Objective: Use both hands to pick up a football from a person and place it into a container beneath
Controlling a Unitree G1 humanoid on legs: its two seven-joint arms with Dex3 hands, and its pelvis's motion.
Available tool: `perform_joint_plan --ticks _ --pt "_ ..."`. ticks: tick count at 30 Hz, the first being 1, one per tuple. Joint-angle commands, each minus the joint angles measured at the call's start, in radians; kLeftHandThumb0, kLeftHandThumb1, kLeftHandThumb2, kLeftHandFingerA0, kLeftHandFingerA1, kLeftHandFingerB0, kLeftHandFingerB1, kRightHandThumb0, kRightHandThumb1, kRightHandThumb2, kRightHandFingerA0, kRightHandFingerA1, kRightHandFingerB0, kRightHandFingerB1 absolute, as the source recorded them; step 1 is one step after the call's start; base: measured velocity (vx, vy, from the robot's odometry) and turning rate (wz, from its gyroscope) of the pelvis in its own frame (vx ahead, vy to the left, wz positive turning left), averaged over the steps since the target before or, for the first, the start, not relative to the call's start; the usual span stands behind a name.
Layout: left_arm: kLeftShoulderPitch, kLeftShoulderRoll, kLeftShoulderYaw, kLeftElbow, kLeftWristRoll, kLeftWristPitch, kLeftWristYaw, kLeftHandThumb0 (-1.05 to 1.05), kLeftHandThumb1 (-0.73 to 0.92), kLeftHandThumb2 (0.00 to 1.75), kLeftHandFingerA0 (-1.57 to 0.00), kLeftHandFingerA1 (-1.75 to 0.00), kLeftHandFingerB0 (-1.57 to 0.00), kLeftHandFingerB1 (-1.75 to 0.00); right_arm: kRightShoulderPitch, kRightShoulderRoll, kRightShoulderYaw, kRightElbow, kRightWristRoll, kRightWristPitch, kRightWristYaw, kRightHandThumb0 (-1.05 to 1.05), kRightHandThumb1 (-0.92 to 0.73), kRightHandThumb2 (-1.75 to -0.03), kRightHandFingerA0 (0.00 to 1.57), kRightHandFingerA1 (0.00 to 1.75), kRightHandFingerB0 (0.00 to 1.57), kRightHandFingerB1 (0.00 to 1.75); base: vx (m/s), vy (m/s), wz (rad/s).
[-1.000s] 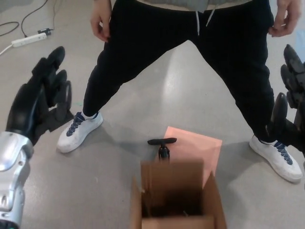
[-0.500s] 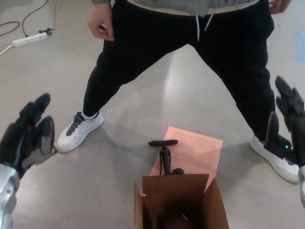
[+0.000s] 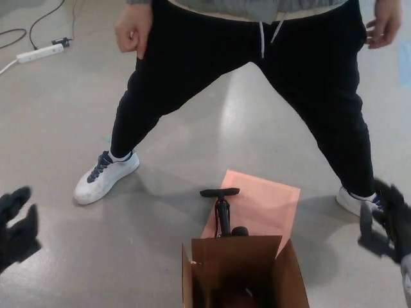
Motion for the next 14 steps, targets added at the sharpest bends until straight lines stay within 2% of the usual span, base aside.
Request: perform_joint_plan --ticks 1,2,5,7,10,14 --pt "-0.04 0.096 -0.088 0.163 0.153 -0.071 0.086 -0.69 0.74 1.05 -0.07 -0.43 -0.01 -0.31 -0.007 -0.072 0.054 0.169 -0.07 0.069 -0.014 -0.77 -0.79 -1.06 0.09 0.39 0.07 0.24 0.0 0.0 0.0" --pt "-0.038 0.095 -0.102 0.17 0.159 -0.071 0.09 -0.69 0.74 1.04 -0.05 -0.42 -0.03 -0.31 -0.002 -0.076 0.065 0.176 -0.076 0.066 -0.015 -0.77 -0.79 -1.06 0.08 0.39 0.07 0.24 0.0 0.0 0.0" --pt "-0.038 0.097 -0.12 0.194 0.161 -0.081 0.095 -0.72 0.74 1.04 -0.13 -0.45 0.0 -0.32 -0.008 -0.078 0.084 0.188 -0.08 0.073 -0.011 -0.76 -0.78 -1.05 0.09 0.4 0.07 0.25 0.0 0.0 0.0" --pt "-0.037 0.099 -0.131 0.206 0.167 -0.084 0.102 -0.72 0.74 1.04 -0.14 -0.46 0.0 -0.32 -0.009 -0.076 0.094 0.193 -0.082 0.076 -0.014 -0.68 -0.75 -1.06 0.05 0.4 0.04 0.29 0.0 0.0 0.0" --pt "-0.037 0.101 -0.132 0.217 0.167 -0.086 0.097 -0.71 0.73 1.03 -0.1 -0.44 0.0 -0.33 -0.007 -0.077 0.113 0.196 -0.089 0.073 -0.015 -0.75 -0.78 -1.05 0.08 0.38 0.07 0.25 0.0 0.0 0.0" --pt "-0.041 0.099 -0.123 0.221 0.16 -0.085 0.086 -0.69 0.72 1.02 -0.1 -0.44 0.0 -0.33 -0.009 -0.08 0.118 0.197 -0.091 0.077 -0.015 -0.68 -0.75 -1.06 0.05 0.4 0.04 0.29 0.0 0.0 0.0"
